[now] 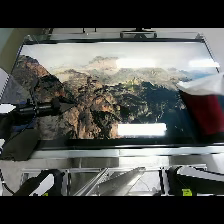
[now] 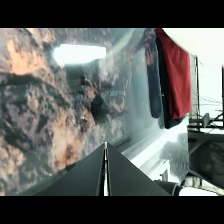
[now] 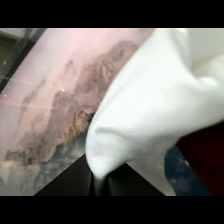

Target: Fold the shirts.

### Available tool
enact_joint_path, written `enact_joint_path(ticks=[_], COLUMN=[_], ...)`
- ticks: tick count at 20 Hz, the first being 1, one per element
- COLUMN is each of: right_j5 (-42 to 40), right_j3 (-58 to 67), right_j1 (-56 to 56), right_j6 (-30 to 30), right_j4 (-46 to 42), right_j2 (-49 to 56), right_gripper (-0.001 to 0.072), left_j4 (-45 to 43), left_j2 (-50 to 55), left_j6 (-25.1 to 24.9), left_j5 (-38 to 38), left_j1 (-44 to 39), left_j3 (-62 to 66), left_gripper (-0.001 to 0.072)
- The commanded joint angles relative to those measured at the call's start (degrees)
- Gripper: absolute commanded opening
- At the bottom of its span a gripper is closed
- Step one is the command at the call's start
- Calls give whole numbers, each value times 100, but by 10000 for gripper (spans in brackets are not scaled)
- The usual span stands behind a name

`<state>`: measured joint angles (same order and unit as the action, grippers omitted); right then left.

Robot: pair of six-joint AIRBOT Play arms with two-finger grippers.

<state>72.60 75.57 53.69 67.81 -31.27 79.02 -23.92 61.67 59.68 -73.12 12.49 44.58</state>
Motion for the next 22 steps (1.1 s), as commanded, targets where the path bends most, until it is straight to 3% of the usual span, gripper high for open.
enact_joint_path(ticks=[1, 5, 11, 12, 13, 14, 15, 20, 21, 22], right_j5=[-787, -1034, -1082, -1008, -894, -789, -645, 151, 317, 535], right_j3=[-1967, -2887, -3139, -3139, -3139, -3136, -3134, -3126, -3128, -3126], right_j1=[820, 1526, 1617, 1622, 1622, 1622, 1622, 1622, 1622, 1622], right_j6=[275, 273, 273, 273, 271, 273, 275, 214, 321, 348], right_j4=[-595, -1150, -1569, -1572, -1574, -1635, -1628, -1631, -1639, -1663], right_j2=[-1119, -1762, -1753, -1755, -1755, -1753, -1755, -1759, -1759, -1766], right_gripper=[19, 20, 30, 74, 297, 577, 672, 665, 603, 336], left_j4=[0, -2, -4, -7, -2, 0, 0, 4, 9, 42], left_j2=[-4, -4, -4, -4, -4, -4, -4, -4, -4, -4], left_j6=[-35, -120, -120, -120, -118, -118, -118, -116, -116, -116], left_j5=[-190, -299, -442, -448, -446, -448, -446, -396, -297, -195], left_j1=[-2, -2, -2, -2, -2, -2, -2, -2, -2, -2], left_j3=[-2, -4, -4, -2, -2, -2, -2, -2, -2, -2], left_gripper=[16, 16, 16, 15, 15, 15, 15, 15, 15, 16])
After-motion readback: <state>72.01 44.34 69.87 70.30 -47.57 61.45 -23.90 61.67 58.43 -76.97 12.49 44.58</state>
